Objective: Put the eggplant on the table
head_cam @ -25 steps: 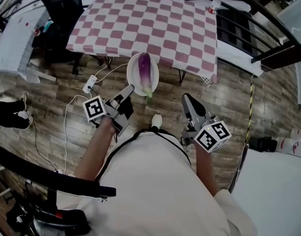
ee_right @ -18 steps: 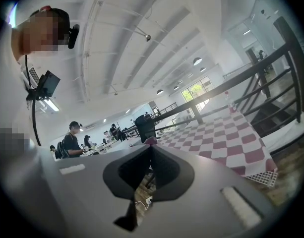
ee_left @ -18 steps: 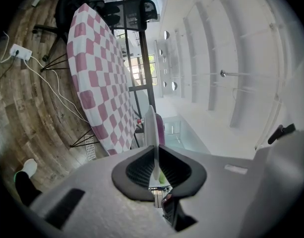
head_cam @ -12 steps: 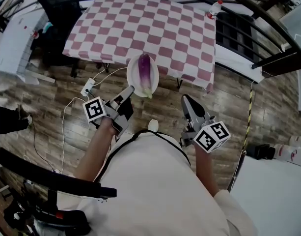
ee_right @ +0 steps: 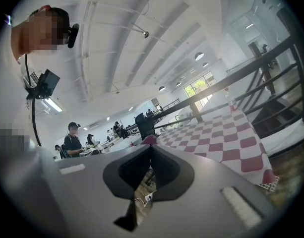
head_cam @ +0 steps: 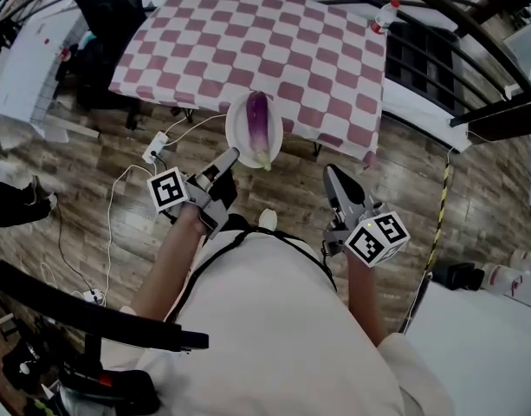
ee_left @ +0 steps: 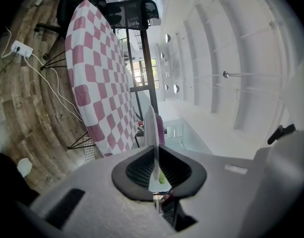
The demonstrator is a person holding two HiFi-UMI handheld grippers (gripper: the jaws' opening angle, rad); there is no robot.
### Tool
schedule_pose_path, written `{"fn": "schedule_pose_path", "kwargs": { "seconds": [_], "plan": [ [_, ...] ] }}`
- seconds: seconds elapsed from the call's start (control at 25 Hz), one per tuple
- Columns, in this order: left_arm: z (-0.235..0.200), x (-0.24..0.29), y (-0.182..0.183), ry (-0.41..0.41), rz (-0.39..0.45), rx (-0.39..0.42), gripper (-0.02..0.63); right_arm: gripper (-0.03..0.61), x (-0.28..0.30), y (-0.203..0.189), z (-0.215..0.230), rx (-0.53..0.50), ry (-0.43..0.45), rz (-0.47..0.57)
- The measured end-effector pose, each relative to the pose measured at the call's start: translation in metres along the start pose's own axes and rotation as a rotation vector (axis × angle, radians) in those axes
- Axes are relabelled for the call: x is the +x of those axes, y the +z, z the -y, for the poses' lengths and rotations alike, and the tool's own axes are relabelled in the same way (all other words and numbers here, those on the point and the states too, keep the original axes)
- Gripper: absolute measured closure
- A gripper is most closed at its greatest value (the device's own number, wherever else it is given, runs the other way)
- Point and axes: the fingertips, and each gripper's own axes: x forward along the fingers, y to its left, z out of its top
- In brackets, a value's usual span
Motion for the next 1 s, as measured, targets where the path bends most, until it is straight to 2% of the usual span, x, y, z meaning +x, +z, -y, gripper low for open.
{"fn": "schedule_pose_path", "kwargs": {
  "seconds": [0.56, 1.0],
  "plan": [
    [-0.006, 0.006, 0.016, 0.007, 0.012, -0.015, 0.578, 0.571, 0.011, 0.0, 0.01, 0.013, -0.009, -0.015],
    [-0.016, 0.046, 0.08, -0.002, -0.044, -0.016, 0.578, 0.571, 0.078, 0.02, 0.021, 0.011, -0.029, -0.005]
  ]
}}
